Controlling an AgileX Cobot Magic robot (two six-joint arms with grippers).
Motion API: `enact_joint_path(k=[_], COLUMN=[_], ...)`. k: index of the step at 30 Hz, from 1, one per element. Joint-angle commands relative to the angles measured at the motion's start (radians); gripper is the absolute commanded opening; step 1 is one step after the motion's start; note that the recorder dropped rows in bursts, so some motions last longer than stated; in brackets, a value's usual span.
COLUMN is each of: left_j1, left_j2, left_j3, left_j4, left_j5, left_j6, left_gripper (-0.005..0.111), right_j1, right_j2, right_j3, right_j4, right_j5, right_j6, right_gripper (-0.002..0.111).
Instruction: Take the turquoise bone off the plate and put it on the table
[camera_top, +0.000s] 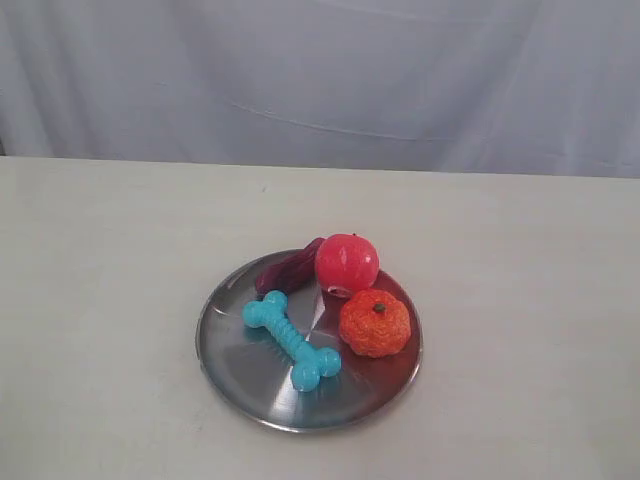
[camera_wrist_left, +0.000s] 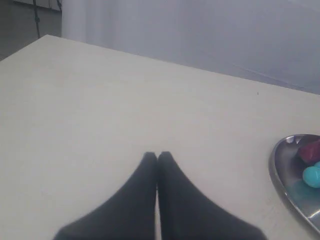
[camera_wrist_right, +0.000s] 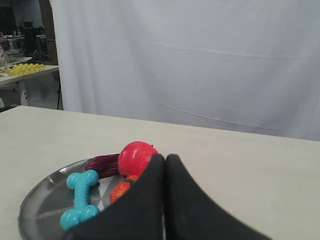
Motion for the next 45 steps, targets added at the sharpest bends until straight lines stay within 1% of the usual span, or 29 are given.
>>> enact_joint_path(k=[1,35,42,45], left_j1=[-0.005,-0.005,-0.005,-0.005], left_j2=[-0.001,-0.001,-0.001,-0.001], left_j3=[0.003,0.003,0.003,0.003], left_j4=[-0.003,-0.003,-0.003,-0.003], left_j5=[-0.005,-0.005,-0.005,-0.005], left_j6=[-0.002,-0.002,-0.002,-0.002], left_gripper=[0.0,0.0,0.0,0.0], right_j1=[-0.006,-0.006,-0.006,-0.006], right_j2=[-0.005,-0.005,-0.005,-0.005], right_j3=[0.001,0.001,0.001,0.001], right_j4=[-0.005,-0.005,-0.001,-0.001], right_j5=[0.001,-0.014,-0.107,-0.105], right_j6=[0.0,0.0,0.034,0.034], right_gripper=[-0.001,-0.001,-0.001,-0.001])
